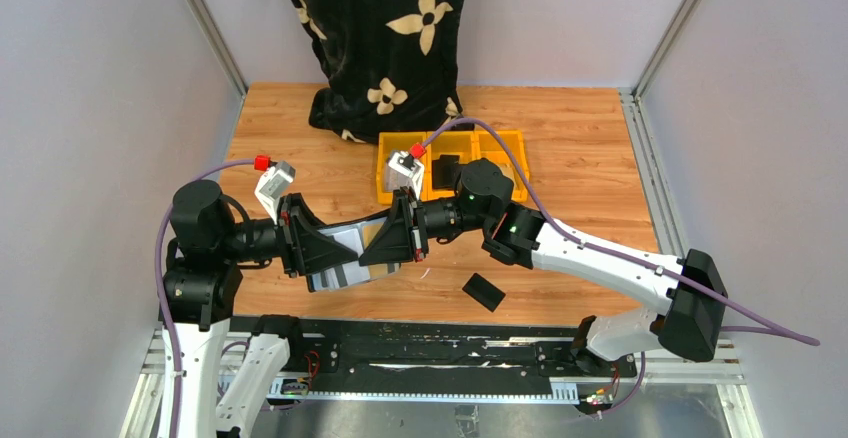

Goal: Take the credit cards out of the card holder
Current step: Remove the credit card from the card holder.

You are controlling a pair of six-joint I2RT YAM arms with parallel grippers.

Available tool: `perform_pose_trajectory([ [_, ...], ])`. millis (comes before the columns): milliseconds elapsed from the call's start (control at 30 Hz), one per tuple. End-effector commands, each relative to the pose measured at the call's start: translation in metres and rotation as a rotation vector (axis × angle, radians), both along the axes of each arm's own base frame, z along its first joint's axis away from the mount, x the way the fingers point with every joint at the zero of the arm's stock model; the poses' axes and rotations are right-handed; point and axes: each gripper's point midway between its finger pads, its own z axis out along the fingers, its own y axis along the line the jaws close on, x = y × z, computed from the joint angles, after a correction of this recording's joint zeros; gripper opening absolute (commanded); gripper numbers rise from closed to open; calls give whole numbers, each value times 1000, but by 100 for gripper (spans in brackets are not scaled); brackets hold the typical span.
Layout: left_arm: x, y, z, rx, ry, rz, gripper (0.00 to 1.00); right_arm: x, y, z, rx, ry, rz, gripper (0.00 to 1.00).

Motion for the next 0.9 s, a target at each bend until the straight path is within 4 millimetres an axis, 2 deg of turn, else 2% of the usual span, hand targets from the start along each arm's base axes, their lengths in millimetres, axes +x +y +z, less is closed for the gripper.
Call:
perform_pose_trajectory([
  [0,-13,-2,15,-21,-38,-64,29,-3,-4,12,37,-27,-8,0],
  [100,-20,-2,17,-29,-34,-99,28,-1,-8,7,30,-23,-23,0],
  [267,-30,-2,22,-38,-46,-146,20,5,-16,2,27,-10,-59,0],
  [400,-32,-2,23,-38,-56,-147,17,10,-23,-3,20,-3,-90,0],
  [567,-30,-2,25,-38,-57,-146,15,7,-28,-6,23,-2,-83,0],
  [767,-25,-2,24,-33,-62,-119,15,-3,-27,12,83,-11,-40,0],
  [800,-24,-2,24,-32,-62,-114,12,-6,-25,15,89,-14,-25,1],
  [867,-21,-2,23,-28,-64,-96,5,-12,-20,20,95,-20,11,17],
])
